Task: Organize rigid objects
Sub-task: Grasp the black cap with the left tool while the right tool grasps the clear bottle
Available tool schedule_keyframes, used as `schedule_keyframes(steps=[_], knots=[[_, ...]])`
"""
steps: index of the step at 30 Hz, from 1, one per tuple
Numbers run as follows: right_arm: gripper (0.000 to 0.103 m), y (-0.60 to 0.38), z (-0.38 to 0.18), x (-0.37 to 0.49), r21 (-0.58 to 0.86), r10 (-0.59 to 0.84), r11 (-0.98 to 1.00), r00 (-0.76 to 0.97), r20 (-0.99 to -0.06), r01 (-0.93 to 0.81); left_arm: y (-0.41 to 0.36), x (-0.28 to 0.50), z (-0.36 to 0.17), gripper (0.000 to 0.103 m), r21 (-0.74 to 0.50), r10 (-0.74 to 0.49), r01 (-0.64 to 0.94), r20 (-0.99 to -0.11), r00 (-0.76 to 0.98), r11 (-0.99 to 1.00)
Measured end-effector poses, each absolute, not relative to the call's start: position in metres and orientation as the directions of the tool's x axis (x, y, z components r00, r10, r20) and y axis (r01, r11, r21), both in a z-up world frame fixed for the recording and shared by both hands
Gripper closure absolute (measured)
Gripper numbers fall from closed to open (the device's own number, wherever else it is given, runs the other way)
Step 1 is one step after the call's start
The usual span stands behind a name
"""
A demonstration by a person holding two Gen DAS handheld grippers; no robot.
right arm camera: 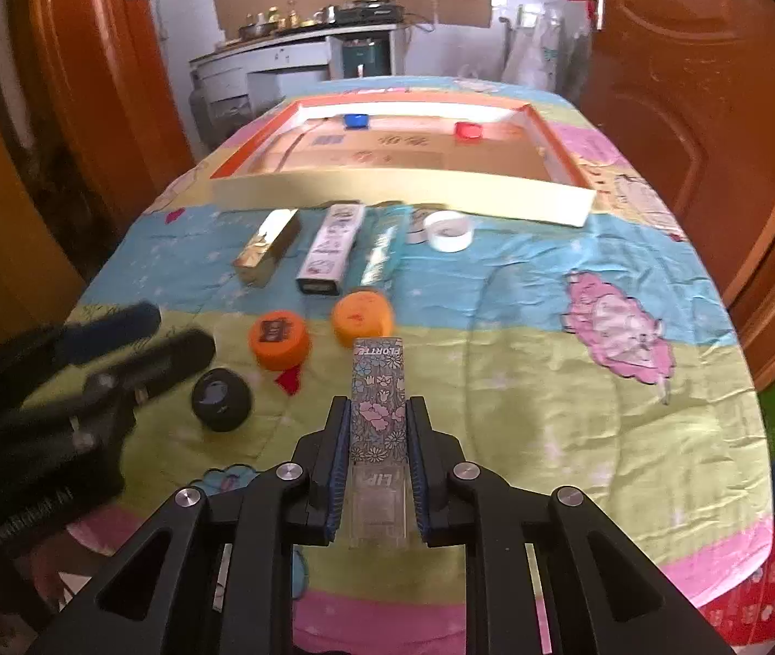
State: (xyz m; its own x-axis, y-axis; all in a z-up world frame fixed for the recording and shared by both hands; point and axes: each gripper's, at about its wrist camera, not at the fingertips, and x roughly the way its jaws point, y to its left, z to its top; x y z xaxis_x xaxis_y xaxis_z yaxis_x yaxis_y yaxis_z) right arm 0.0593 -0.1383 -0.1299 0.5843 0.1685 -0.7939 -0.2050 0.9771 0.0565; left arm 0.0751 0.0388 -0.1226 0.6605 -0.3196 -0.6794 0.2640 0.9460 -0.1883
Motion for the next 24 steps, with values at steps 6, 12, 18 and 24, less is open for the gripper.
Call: schedule_keyframes(steps=[6,12,18,24], knots=[[0.083,-0.149,-0.128,0.057,0.06,0.159,0.981,0.595,-0.788,-0.182,0.023,0.074,-0.134,0.053,-0.159,-0.318,0.295,-0.703,0.637,0.942],[0.083,-0.152,-0.131,0.055,0.074,0.167,0.981,0.588,-0.791,-0.18,0.016,0.072,-0.147,0.053,-0.101,-0.28,0.301,-0.712,0.644,0.948],[0.083,-0.153,-0.131,0.054,0.077,0.169,0.981,0.589,-0.79,-0.178,0.017,0.061,-0.149,0.073,-0.076,-0.258,0.287,-0.688,0.678,0.955],[0.083,-0.153,-0.13,0.054,0.079,0.171,0.981,0.594,-0.786,-0.177,0.024,0.063,-0.144,0.073,-0.128,-0.291,0.283,-0.686,0.667,0.951]])
